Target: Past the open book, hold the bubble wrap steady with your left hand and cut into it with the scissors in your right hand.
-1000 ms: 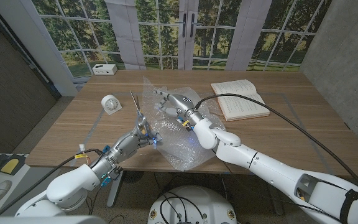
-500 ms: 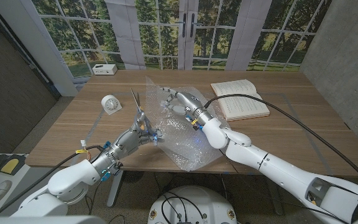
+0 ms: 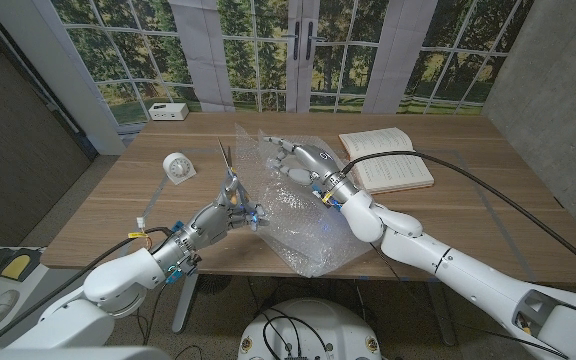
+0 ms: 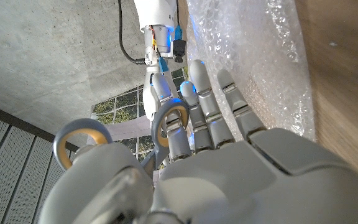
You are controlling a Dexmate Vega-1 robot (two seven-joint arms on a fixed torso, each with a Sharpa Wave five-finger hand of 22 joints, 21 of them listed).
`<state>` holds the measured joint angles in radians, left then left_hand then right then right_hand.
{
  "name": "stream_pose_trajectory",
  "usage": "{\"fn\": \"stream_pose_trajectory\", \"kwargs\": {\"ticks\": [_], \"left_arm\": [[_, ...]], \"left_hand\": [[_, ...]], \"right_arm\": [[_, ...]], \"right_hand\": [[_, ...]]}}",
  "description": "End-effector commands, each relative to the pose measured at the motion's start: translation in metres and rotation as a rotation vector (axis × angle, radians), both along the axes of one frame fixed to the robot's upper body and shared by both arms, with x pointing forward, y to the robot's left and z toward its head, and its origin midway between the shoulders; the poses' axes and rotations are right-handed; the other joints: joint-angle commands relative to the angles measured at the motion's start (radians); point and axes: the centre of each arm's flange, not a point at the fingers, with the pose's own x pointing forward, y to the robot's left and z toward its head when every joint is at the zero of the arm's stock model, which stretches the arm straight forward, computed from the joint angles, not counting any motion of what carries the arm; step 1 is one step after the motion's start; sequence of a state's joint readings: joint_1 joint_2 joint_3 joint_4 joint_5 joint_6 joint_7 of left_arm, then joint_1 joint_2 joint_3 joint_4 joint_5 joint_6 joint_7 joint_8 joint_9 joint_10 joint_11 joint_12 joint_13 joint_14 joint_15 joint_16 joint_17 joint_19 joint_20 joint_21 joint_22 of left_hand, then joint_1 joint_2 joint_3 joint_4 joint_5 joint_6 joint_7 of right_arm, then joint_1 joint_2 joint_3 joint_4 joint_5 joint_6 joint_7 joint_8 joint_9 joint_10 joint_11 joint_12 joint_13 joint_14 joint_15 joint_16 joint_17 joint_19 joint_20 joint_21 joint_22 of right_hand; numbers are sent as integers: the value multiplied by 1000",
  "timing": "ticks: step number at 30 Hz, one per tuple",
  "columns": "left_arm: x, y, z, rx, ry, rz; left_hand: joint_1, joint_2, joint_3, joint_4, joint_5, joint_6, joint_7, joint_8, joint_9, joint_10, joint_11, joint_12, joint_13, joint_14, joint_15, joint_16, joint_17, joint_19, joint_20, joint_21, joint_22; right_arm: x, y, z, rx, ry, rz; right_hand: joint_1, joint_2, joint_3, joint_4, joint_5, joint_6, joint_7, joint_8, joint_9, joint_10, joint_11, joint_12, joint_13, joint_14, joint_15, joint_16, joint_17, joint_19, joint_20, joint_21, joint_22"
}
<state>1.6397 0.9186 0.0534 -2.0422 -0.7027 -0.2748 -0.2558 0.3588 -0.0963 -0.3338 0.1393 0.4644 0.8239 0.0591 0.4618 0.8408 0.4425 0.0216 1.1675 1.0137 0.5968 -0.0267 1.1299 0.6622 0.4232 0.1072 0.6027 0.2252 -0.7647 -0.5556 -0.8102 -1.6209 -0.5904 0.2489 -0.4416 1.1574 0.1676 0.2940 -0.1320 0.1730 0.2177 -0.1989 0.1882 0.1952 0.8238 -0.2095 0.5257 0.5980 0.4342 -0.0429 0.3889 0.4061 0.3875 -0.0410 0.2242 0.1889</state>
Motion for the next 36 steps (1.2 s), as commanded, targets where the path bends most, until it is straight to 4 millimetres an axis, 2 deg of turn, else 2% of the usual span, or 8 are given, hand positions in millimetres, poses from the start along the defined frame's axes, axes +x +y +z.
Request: {"fn": "stream_pose_trajectory", "kwargs": {"ticks": [1,4,10,18,36], "left_arm": [[6,-5,7,28,-3,-18],[6,-5,8,40,-1,-25],[4,-3,8,65,8,-34],[2,-4,10,85,11,-53],[11,-9,7,116,89,-137]], "left_hand": [[-8,2,-4,4,-4,89,77,-5,3,9,-2,6,10,10,4,8,3,10,0,-1,6],[-9,2,-4,4,-4,90,79,-5,6,11,-1,5,7,8,5,10,7,12,1,0,6],[-10,0,-5,3,-4,98,77,-9,0,21,-1,3,1,18,1,8,-1,17,-2,0,6],[-12,-1,-5,3,-5,102,78,-7,6,22,-1,5,5,20,2,11,2,18,0,-1,6],[-17,-3,-5,4,-5,100,77,-13,13,22,0,8,13,16,7,12,6,16,6,-5,7]], "right_arm": [[-12,-7,-2,-21,-103,4],[-9,-11,-1,-27,-111,-9],[-17,-17,3,-50,-179,-40],[-18,-25,0,-72,-214,-51],[-20,-59,-7,-35,-330,12]], "right_hand": [[8,4,-5,-2,7,-2,-4,4,3,-1,1,7,2,11,-193,10,5,-5,-27,2,1],[9,3,-7,-2,8,-4,-6,3,3,-1,1,8,2,12,-193,11,9,-5,-27,2,1],[10,3,-8,-2,8,-6,-7,3,3,-1,1,9,3,13,-194,12,12,-4,-26,3,1],[17,3,-12,-3,9,-1,-7,7,3,-4,2,10,-1,17,-194,15,29,-1,-23,5,1],[25,1,-20,-3,12,-33,-8,-1,2,-4,3,14,-4,22,-194,18,54,9,-25,10,1]]}}
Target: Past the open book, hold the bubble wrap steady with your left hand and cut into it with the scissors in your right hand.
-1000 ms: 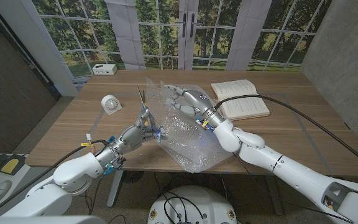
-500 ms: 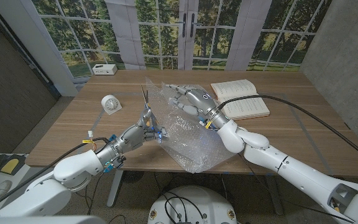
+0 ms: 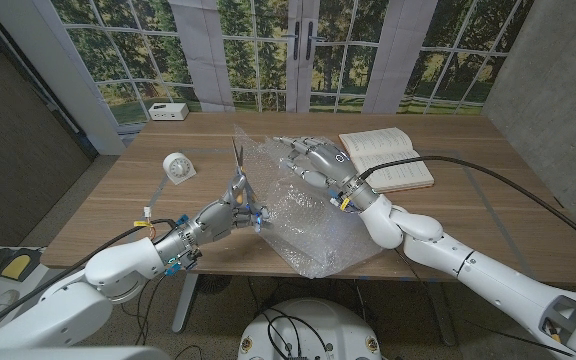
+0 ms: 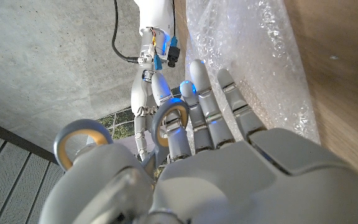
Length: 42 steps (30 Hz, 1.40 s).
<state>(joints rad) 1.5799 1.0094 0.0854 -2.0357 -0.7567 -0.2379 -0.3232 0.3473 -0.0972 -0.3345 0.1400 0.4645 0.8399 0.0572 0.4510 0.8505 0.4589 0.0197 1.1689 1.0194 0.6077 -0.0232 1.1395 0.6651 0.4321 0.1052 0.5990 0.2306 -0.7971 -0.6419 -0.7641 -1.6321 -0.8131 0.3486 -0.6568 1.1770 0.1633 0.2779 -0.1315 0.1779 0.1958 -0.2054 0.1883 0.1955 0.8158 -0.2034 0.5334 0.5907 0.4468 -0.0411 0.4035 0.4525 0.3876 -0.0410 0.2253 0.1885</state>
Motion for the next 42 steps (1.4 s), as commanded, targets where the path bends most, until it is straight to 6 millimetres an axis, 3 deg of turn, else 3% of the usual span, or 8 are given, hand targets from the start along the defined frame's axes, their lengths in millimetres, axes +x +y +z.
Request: {"fn": "stream_pose_trajectory", "kwargs": {"ticks": [1,14,42], "left_arm": [[5,-5,-4,35,63,-61],[11,-7,-12,84,106,-60],[19,-22,-5,307,117,-170]], "left_hand": [[-6,-2,-4,3,-5,84,80,-2,5,6,1,6,6,5,4,4,5,8,7,-1,2],[-11,-2,-5,5,-4,87,81,-8,3,7,2,2,3,5,1,4,6,8,9,-3,2],[-22,-6,-5,5,-3,84,83,-16,14,9,9,-1,4,5,4,6,8,14,15,-6,3]], "right_arm": [[2,-25,-4,11,-70,26],[6,-34,-15,-8,-220,-5],[-5,-44,-16,-49,-211,15]], "right_hand": [[6,6,-4,-3,7,-12,-2,-1,2,3,-3,6,3,9,-196,4,9,10,-26,9,1],[14,8,-9,-2,8,-29,-1,-1,2,5,-2,10,-6,22,-197,6,29,30,-41,17,2],[23,13,-11,0,8,-30,-2,3,3,-10,-1,18,-5,27,-197,0,49,41,-46,24,4]]}}
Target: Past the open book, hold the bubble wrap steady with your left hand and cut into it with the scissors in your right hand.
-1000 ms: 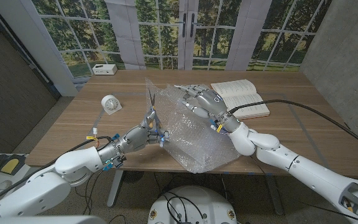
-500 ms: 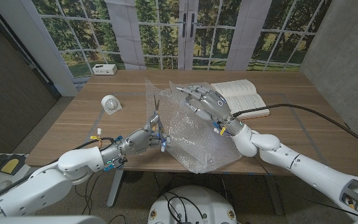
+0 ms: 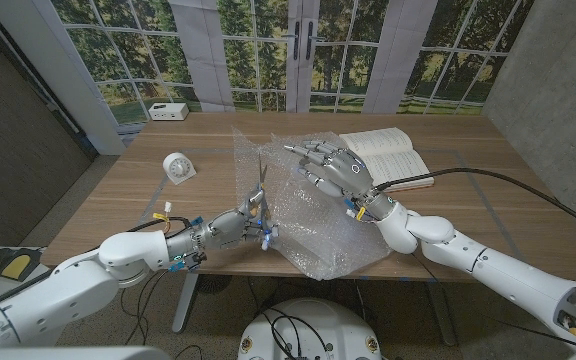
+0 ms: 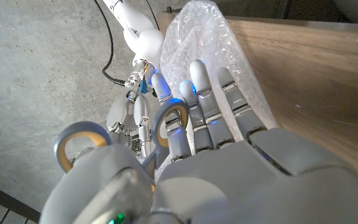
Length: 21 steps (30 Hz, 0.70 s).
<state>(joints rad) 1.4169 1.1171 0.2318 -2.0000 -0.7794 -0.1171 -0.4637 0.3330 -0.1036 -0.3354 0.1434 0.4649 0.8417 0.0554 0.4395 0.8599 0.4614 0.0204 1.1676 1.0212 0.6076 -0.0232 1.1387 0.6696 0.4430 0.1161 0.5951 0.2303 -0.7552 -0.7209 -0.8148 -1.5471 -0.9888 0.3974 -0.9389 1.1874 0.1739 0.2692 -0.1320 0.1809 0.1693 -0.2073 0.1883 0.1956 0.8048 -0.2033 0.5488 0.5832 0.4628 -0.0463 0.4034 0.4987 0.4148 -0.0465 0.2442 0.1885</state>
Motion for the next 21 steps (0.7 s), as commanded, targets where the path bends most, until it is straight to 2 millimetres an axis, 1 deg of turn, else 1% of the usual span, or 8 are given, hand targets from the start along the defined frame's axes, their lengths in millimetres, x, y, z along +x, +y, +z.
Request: {"fn": "stream_pose_trajectory", "kwargs": {"ticks": [1,16,21], "left_arm": [[3,-7,7,105,1,-50],[2,-7,10,139,-7,-67],[4,-5,11,135,-7,-73]], "left_hand": [[-8,0,-5,1,-4,82,85,-5,5,7,8,-1,1,6,4,6,2,2,5,-3,4],[-10,-1,-4,0,-3,84,84,-9,8,7,8,-1,3,4,4,7,4,4,6,-5,3],[-10,-1,-4,0,-3,83,84,-10,9,7,8,-2,2,4,4,7,4,3,6,-6,3]], "right_arm": [[-2,-9,1,-5,1,0],[6,-13,-4,-10,11,-31],[1,-14,-7,-32,-2,-30]], "right_hand": [[13,2,-3,1,5,-3,-1,3,3,2,-1,5,3,12,-192,0,5,14,-41,5,4],[18,3,-3,2,4,-2,0,4,3,-1,-1,11,3,23,-192,-1,15,20,-41,8,4],[19,2,-3,2,4,-3,1,4,3,-3,0,12,2,25,-193,-1,18,21,-43,9,4]]}}
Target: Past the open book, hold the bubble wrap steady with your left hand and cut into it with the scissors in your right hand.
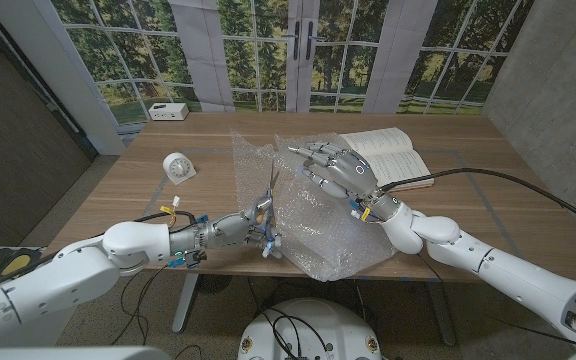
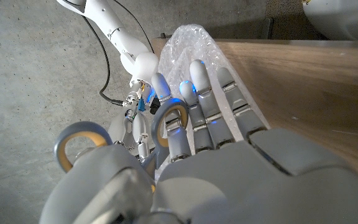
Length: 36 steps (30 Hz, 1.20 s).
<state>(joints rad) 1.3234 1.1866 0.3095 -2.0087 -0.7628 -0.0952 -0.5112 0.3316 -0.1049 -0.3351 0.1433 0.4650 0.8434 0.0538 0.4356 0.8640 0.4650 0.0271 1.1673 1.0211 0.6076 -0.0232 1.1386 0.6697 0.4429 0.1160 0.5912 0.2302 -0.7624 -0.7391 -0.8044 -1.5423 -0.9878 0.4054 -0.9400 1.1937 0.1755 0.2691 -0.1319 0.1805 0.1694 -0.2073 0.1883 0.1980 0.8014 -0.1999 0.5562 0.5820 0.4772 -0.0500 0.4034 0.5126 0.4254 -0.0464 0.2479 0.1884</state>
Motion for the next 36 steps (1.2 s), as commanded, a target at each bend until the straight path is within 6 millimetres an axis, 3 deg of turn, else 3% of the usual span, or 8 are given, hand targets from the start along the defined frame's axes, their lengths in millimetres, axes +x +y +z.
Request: {"fn": "stream_pose_trajectory", "kwargs": {"ticks": [1,36], "left_arm": [[3,2,4,22,-5,-16],[17,-24,16,134,3,-116]], "left_hand": [[-9,0,-4,0,-3,81,84,-6,6,3,0,-2,2,3,3,7,5,4,6,-2,3],[-8,-4,-4,-3,-2,84,84,-14,9,5,1,-4,4,5,1,7,4,6,8,-6,3]], "right_arm": [[-3,-3,-5,-28,-2,-10],[-7,-18,-4,-14,1,-17]], "right_hand": [[13,1,-3,2,4,-2,3,4,1,0,-4,5,2,11,-189,-2,5,12,-42,6,5],[21,2,-5,4,5,-2,-1,5,2,-12,-3,16,4,16,-189,-12,21,4,-47,5,5]]}}
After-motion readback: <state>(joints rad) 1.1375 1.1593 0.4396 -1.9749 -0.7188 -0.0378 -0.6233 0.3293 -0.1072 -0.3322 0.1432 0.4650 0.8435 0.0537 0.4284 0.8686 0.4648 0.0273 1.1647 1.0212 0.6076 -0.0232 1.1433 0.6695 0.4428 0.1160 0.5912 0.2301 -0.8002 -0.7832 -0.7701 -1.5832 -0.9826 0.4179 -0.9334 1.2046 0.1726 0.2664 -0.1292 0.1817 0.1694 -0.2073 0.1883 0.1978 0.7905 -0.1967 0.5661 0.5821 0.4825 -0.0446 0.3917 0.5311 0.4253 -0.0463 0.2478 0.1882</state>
